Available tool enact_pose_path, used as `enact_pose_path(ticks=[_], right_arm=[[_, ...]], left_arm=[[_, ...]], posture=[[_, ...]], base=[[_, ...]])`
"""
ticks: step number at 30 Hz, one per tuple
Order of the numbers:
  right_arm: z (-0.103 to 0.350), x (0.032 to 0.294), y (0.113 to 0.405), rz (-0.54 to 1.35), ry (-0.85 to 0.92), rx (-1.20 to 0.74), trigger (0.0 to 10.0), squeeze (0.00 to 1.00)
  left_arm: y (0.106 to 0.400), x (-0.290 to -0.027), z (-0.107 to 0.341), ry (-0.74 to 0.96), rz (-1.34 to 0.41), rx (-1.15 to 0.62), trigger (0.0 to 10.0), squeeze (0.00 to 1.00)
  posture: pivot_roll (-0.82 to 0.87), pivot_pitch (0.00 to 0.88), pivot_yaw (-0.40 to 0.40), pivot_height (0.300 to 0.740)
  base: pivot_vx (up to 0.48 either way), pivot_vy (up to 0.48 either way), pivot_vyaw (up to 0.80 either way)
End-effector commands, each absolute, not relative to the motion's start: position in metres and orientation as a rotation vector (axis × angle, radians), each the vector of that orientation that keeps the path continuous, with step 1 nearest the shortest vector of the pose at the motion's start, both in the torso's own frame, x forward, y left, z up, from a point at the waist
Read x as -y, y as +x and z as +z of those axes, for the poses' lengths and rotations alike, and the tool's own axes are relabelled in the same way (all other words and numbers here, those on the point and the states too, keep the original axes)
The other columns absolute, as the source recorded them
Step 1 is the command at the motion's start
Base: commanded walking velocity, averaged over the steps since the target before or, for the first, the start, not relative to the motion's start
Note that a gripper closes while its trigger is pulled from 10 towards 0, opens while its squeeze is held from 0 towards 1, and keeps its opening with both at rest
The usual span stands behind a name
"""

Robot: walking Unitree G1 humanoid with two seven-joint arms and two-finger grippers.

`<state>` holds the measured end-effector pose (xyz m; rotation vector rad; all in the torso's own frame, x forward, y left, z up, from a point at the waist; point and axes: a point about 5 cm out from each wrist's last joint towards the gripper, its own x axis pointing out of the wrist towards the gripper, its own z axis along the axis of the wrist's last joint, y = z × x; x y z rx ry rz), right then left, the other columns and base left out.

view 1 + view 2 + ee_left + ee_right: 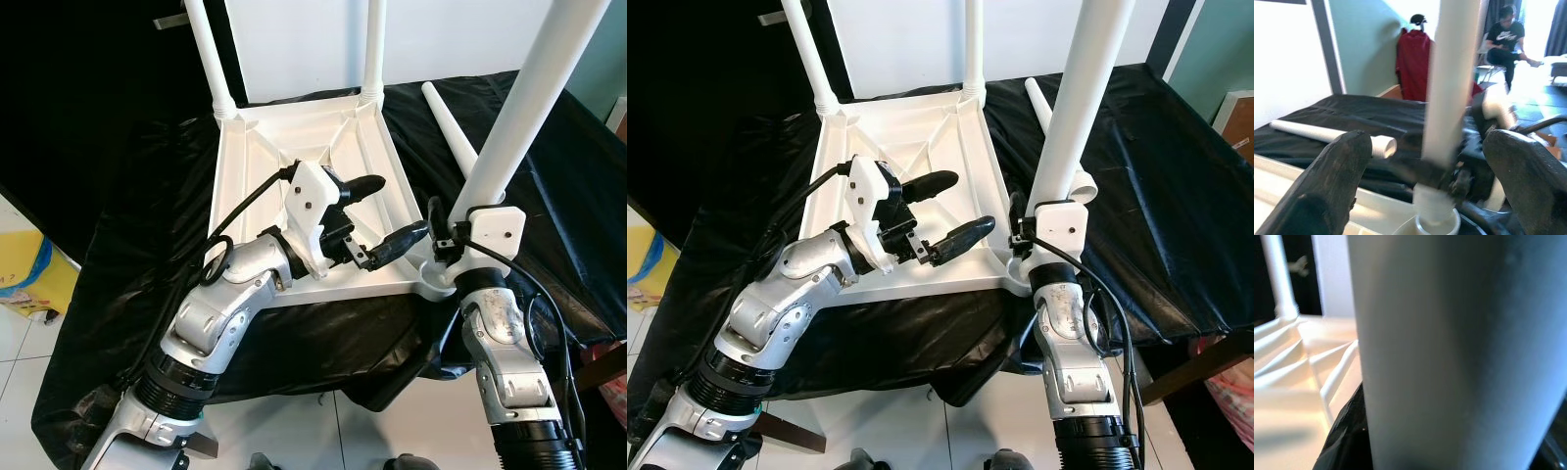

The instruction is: Building children table

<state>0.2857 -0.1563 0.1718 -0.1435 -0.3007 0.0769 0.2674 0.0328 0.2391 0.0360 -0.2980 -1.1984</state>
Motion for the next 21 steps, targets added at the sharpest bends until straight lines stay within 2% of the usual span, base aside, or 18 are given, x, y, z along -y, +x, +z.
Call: enact_pose_path(ticks=[1,12,21], right_arm=[[0.172,0.151,0.289,0.154,-0.148,0.284,10.0,0.0],[0.178,0.148,0.296,0.34,-0.218,0.281,10.0,0.0],[0.182,0.144,0.296,0.478,-0.282,0.293,10.0,0.0]], left_arm=[[0.258,-0.023,0.245,0.066,-1.312,0.332,10.0,0.0],[0.261,-0.013,0.255,0.097,-1.38,0.372,10.0,0.0],[0.272,-0.012,0.261,0.14,-1.373,0.391,10.0,0.0]], posture=[[-0.09,0.06,0.041,0.74],[-0.1,0.02,0.027,0.74],[-0.11,0.0,0.015,0.74]], base=[[0.0,0.0,0.0],[0.0,0.0,0.0],[0.0,0.0,0.0]])
